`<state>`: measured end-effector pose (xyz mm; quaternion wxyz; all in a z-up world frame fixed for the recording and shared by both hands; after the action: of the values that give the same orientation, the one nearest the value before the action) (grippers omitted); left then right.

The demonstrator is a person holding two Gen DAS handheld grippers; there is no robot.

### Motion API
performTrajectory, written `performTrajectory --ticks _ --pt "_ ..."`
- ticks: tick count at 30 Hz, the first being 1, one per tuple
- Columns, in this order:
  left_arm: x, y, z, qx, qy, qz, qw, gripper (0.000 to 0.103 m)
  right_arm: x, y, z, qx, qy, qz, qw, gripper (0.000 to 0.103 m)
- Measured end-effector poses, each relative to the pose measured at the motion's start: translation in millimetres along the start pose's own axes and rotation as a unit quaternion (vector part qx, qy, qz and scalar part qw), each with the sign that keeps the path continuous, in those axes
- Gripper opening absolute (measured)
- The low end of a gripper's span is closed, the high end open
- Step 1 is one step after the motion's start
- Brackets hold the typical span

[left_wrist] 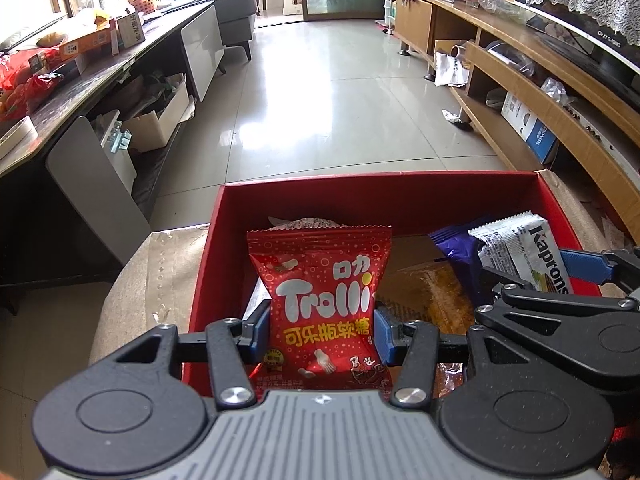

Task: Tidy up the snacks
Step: 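Lower both held packets into the red box and open both grippers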

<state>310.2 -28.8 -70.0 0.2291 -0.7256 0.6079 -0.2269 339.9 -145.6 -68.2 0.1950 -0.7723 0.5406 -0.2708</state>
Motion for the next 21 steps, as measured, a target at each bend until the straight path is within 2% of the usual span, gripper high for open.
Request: performTrajectory --ticks 21 --pt "-8 -7 -12 0.011 0.008 -0.017 0.9998 0.051 3 -9 -11 0.020 0.011 0.002 1.000 0.073"
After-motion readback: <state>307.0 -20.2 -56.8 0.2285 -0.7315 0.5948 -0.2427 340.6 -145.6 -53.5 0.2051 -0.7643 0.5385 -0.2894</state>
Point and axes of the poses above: each gripper's, at about its wrist camera, not at the fingertips, and z roughly the way its jaws point, x to its right, y to its underside, the point moved 10 cm from there along z, roughly the way its jaws point, and after that the axes turned 9 degrees about -z, right-handed, at the moved point
